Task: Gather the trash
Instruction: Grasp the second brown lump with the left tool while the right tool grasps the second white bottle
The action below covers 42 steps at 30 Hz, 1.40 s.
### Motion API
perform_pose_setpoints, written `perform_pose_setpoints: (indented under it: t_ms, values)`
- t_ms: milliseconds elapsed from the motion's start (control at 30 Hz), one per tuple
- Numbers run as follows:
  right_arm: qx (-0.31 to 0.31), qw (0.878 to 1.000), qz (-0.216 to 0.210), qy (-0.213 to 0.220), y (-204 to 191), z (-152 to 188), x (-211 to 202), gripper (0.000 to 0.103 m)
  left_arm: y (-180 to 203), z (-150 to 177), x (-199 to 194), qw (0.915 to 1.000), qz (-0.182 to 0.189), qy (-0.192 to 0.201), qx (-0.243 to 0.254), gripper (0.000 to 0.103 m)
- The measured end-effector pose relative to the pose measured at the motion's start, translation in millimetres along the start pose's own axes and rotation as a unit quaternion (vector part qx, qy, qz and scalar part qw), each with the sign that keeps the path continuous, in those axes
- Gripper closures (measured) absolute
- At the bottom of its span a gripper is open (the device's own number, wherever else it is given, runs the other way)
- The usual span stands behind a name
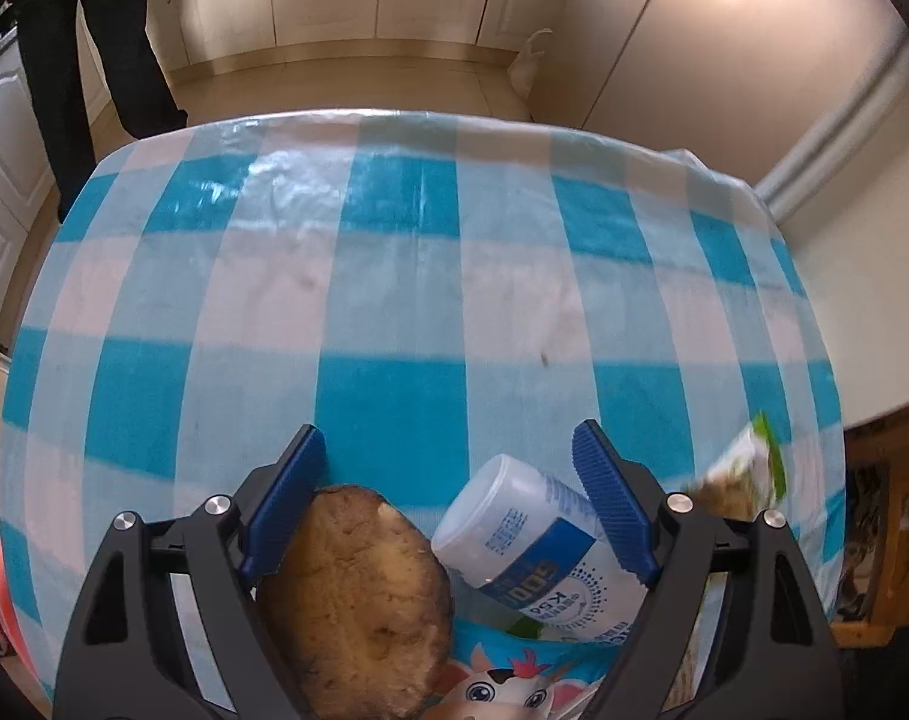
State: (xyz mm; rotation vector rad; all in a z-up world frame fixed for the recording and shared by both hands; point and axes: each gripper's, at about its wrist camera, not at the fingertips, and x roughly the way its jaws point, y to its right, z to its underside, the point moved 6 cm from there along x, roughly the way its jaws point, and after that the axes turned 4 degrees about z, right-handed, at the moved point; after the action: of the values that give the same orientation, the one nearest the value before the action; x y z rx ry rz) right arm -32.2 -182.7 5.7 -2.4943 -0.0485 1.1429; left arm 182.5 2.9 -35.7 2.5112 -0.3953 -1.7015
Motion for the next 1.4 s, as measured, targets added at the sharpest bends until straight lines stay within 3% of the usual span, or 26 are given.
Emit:
perform_pose_setpoints:
  t_ms: [267,400,567,733,967,1167,1200,1267,1400]
  values:
    - [-0.004,1.0,0.005,0.001,-1,-1,-4,0.014,8,50,-21,0.9995,0.011,0.006,0.028,0.019]
    - [-0.02,1.0,0.008,0.0,-7,1,-5,0.014,10,68,-31,0.9987,0.038,0.007,0.032,0.019]
    - [-0.031,0.999,0.0,-0.014,-12,5,2,0.014,7,70,-57,0.996,0.07,0.046,0.03,0.019]
    - [-0.049,0.998,-0.029,-0.027,-24,6,7,0.014,-6,78,-93,0.9945,0.036,0.088,0.043,0.019]
    - [-0.084,0.99,-0.095,-0.053,-53,-2,28,0.014,-19,117,-98,0.9936,0.02,0.074,0.083,0.019]
    - [-0.131,0.98,-0.128,-0.075,-84,-9,47,0.014,-13,124,-79,0.9935,0.027,0.07,0.085,0.019]
    - [-0.139,0.979,-0.128,-0.081,-89,-9,52,0.014,-12,123,-76,0.9935,0.027,0.072,0.084,0.023]
    - [-0.15,0.975,-0.136,-0.091,-97,-9,59,0.03,-12,122,-71,0.9938,0.028,0.073,0.08,0.032]
    - [-0.171,0.971,-0.128,-0.109,-106,-6,72,0.032,-15,122,-65,0.9947,0.032,0.07,0.069,0.041]
